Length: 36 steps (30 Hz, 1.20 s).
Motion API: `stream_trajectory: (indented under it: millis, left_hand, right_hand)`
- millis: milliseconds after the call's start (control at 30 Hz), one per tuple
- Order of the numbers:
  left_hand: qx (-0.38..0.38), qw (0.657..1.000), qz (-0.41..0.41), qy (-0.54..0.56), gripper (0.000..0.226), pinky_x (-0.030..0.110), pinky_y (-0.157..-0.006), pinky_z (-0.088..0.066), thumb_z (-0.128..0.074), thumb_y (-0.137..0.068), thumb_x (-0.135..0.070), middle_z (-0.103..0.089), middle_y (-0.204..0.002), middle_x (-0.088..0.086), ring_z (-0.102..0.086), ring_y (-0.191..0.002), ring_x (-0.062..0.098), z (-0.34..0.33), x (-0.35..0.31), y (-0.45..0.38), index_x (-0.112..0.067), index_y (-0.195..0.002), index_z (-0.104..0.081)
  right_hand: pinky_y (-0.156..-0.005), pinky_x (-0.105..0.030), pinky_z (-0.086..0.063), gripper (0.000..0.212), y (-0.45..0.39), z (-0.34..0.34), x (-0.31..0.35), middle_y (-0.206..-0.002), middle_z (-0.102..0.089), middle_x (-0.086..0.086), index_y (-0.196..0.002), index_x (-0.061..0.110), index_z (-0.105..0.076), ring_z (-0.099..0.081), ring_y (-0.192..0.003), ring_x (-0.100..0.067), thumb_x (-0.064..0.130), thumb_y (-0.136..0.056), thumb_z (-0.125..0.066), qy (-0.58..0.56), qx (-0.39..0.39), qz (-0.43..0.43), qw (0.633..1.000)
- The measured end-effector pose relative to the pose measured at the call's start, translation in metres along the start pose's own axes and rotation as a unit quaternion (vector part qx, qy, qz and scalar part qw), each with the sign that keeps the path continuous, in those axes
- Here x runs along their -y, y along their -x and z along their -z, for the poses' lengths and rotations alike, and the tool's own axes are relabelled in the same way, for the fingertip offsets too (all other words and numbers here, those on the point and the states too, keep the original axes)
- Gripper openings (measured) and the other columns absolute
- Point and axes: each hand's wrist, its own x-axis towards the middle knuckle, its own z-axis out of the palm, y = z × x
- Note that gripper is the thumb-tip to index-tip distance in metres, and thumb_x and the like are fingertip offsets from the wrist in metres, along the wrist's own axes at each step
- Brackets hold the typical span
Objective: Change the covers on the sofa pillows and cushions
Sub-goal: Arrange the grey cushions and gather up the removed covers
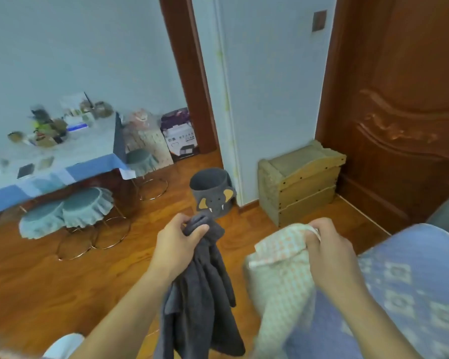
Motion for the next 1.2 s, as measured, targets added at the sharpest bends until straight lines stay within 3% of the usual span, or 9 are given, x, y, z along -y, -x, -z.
stream_trajectory:
  millis: [100, 333, 400, 467, 567, 633, 767, 1000, 1200]
  left_hand:
    - [-0.032, 0.999, 0.025, 0.006, 0.019, 0.014, -0.060, -0.039, -0.072, -0.091, -0.041, -0.063, -0.089, -0.014, -0.057, -0.080, -0.002, 0.015, 0.016, -0.071, -0.029, -0.096, -0.059]
    - [-0.084, 0.989, 0.085, 0.093, 0.028, 0.033, -0.073, -0.055, -0.077, -0.085, -0.047, -0.071, -0.090, -0.004, -0.068, -0.084, 0.012, 0.063, 0.065, -0.237, -0.026, -0.098, -0.064]
    - [-0.065, 0.982, 0.102, 0.146, 0.038, 0.039, -0.082, -0.059, -0.083, -0.080, -0.047, -0.073, -0.097, -0.003, -0.071, -0.088, 0.012, 0.062, 0.084, -0.290, -0.028, -0.105, -0.062]
    - [-0.027, 0.981, 0.099, 0.167, 0.055, 0.043, -0.092, -0.058, -0.086, -0.075, -0.048, -0.071, -0.109, -0.004, -0.071, -0.097, 0.012, 0.053, 0.105, -0.349, -0.034, -0.119, -0.057]
    - [0.027, 0.984, 0.047, 0.173, 0.078, 0.040, -0.107, -0.050, -0.086, -0.077, -0.046, -0.059, -0.137, -0.010, -0.059, -0.124, 0.012, 0.042, 0.138, -0.442, -0.050, -0.142, -0.043]
    - [0.058, 0.984, 0.003, 0.170, 0.077, 0.032, -0.113, -0.041, -0.083, -0.082, -0.038, -0.053, -0.146, -0.016, -0.051, -0.133, 0.006, 0.036, 0.155, -0.512, -0.044, -0.148, -0.044]
    - [0.108, 0.984, -0.035, 0.140, 0.061, 0.018, -0.104, -0.034, -0.080, -0.087, -0.030, -0.058, -0.139, -0.013, -0.051, -0.127, 0.003, 0.026, 0.160, -0.637, -0.025, -0.143, -0.056]
    - [0.133, 0.981, -0.075, 0.120, 0.058, 0.041, -0.106, -0.049, -0.080, -0.086, -0.038, -0.058, -0.130, -0.012, -0.056, -0.121, 0.015, 0.010, 0.125, -0.824, -0.028, -0.138, -0.056]
    - [0.103, 0.978, -0.060, 0.171, 0.064, 0.032, -0.103, -0.048, -0.078, -0.088, -0.037, -0.057, -0.131, -0.007, -0.057, -0.121, 0.015, -0.024, 0.125, -0.948, -0.025, -0.143, -0.049]
  right_hand:
    - [-0.058, -0.025, -0.038, 0.008, -0.071, -0.041, 0.026, -0.097, -0.059, 0.002, -0.106, 0.028, -0.047, -0.056, -0.087, -0.019, 0.027, -0.106, -0.039, -0.007, 0.017, -0.003, 1.000]
    - [-0.060, -0.027, -0.045, 0.014, -0.219, -0.133, 0.109, -0.105, -0.058, -0.002, -0.114, 0.025, -0.047, -0.057, -0.091, -0.020, 0.028, -0.107, -0.036, 0.015, 0.056, -0.013, 0.998]
    - [-0.057, -0.025, -0.040, 0.015, -0.258, -0.157, 0.122, -0.105, -0.058, -0.005, -0.116, 0.021, -0.049, -0.055, -0.089, -0.021, 0.026, -0.106, -0.038, 0.015, 0.036, -0.019, 0.999]
    - [-0.063, -0.033, -0.040, 0.017, -0.305, -0.190, 0.131, -0.106, -0.058, -0.009, -0.116, 0.017, -0.051, -0.051, -0.089, -0.024, 0.024, -0.106, -0.041, 0.007, 0.005, -0.031, 0.999]
    - [-0.072, -0.035, -0.038, 0.020, -0.372, -0.253, 0.156, -0.105, -0.056, -0.006, -0.121, 0.014, -0.052, -0.051, -0.092, -0.025, 0.023, -0.106, -0.042, 0.012, -0.012, -0.046, 0.999]
    - [-0.071, -0.033, -0.039, 0.015, -0.411, -0.295, 0.175, -0.101, -0.056, 0.000, -0.116, 0.019, -0.052, -0.054, -0.091, -0.021, 0.023, -0.105, -0.043, 0.010, -0.020, -0.045, 0.999]
    - [-0.068, -0.040, -0.049, 0.006, -0.475, -0.350, 0.208, -0.091, -0.061, 0.002, -0.105, 0.028, -0.049, -0.059, -0.081, -0.017, 0.025, -0.105, -0.043, 0.011, -0.051, -0.071, 0.996]
    - [-0.061, -0.039, -0.051, 0.009, -0.558, -0.400, 0.251, -0.081, -0.062, 0.006, -0.110, 0.026, -0.052, -0.060, -0.070, -0.012, 0.025, -0.106, -0.045, -0.053, -0.151, -0.191, 0.968]
    - [-0.063, -0.040, -0.053, 0.020, -0.652, -0.437, 0.255, -0.083, -0.060, 0.008, -0.121, 0.017, -0.054, -0.060, -0.073, -0.013, 0.026, -0.106, -0.044, -0.078, -0.221, -0.278, 0.932]
